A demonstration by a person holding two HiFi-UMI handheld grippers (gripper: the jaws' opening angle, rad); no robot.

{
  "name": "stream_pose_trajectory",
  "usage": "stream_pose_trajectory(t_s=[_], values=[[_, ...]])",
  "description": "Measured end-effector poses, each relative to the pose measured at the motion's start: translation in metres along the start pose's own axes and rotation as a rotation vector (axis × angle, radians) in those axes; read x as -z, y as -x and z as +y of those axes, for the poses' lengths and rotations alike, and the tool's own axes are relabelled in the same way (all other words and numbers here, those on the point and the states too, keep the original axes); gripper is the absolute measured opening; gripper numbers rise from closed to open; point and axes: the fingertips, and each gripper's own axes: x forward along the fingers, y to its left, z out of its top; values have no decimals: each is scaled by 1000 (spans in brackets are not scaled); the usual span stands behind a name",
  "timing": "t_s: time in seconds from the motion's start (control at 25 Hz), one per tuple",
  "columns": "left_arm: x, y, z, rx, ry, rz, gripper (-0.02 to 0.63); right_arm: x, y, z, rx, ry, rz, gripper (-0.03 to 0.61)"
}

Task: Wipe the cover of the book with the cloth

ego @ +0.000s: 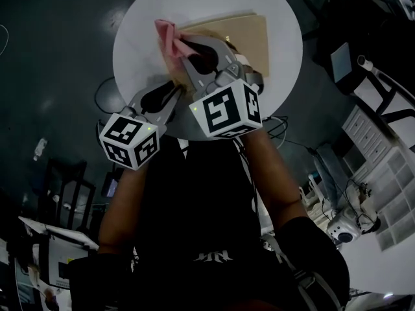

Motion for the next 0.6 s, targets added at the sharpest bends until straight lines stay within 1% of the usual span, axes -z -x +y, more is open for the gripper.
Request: stream_pose_trajectory(t_s=[0.6], values=[[-1,-3,-2,-11,2,6,83,28,22,-40,75,-30,16,14]])
